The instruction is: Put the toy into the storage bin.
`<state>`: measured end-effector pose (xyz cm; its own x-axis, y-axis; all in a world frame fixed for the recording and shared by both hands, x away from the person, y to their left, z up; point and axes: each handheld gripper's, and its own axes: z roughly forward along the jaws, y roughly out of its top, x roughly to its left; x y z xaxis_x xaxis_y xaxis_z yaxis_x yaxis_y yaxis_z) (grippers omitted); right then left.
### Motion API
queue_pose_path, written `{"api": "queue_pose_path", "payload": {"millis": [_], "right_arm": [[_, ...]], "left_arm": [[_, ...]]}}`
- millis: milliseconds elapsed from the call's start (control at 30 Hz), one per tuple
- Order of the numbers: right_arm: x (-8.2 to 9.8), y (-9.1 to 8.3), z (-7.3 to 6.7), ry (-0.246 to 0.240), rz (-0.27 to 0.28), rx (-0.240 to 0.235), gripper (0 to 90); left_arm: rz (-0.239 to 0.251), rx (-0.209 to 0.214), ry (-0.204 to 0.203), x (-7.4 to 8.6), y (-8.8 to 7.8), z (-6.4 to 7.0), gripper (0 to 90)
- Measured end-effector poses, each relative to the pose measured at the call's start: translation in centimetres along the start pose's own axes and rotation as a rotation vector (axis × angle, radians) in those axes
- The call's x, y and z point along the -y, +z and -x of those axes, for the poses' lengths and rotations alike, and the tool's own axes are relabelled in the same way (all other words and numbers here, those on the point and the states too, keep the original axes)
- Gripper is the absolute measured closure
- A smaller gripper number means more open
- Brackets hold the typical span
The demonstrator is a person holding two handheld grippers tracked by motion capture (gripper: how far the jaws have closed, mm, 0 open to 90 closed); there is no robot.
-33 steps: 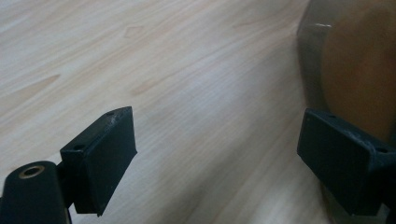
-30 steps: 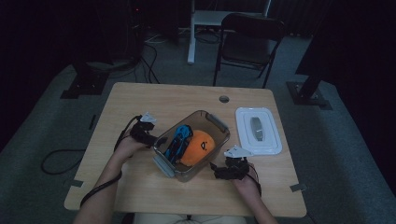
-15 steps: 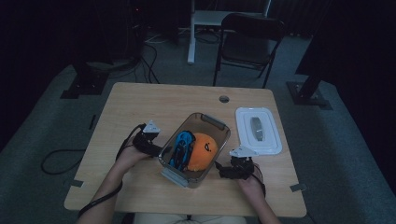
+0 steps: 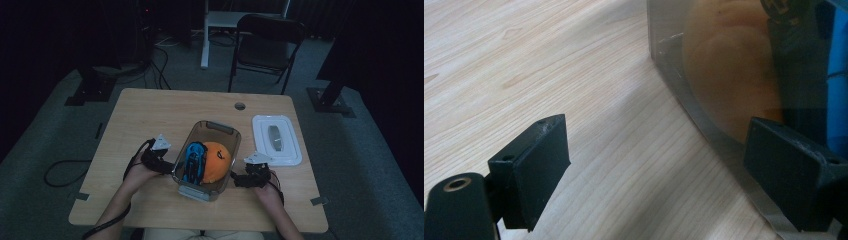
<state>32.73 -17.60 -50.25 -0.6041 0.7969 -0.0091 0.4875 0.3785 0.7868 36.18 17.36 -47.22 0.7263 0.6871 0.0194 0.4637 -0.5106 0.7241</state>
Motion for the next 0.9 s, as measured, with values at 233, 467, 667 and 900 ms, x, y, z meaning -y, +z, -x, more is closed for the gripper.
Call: {"api": "queue_pose_path", "payload": {"millis": [233,467,667,900], "right_arm": [[-0.2,0.4,0.9,0.014,0.009,0.0,12.5],[-1.0,1.4,1.0,-0.01,0.024,0.014,15.0],[-1.9,2.2,1.6,-0.031,0.006,-0.008,15.0],[-1.5,2.0,3.0,-0.012,0.008,-0.014,17.5]], "left_arm": [[-0.023,0.018,0.024,-0.1,-0.4,1.0,12.1],[-0.042,0.003,0.021,0.3,-1.2,1.6,12.1],[-0.054,0.007,0.016,0.3,-1.3,2.2,11.8],[-0.055,0.056,0.049,0.0,-0.7,4.1,10.9]]}}
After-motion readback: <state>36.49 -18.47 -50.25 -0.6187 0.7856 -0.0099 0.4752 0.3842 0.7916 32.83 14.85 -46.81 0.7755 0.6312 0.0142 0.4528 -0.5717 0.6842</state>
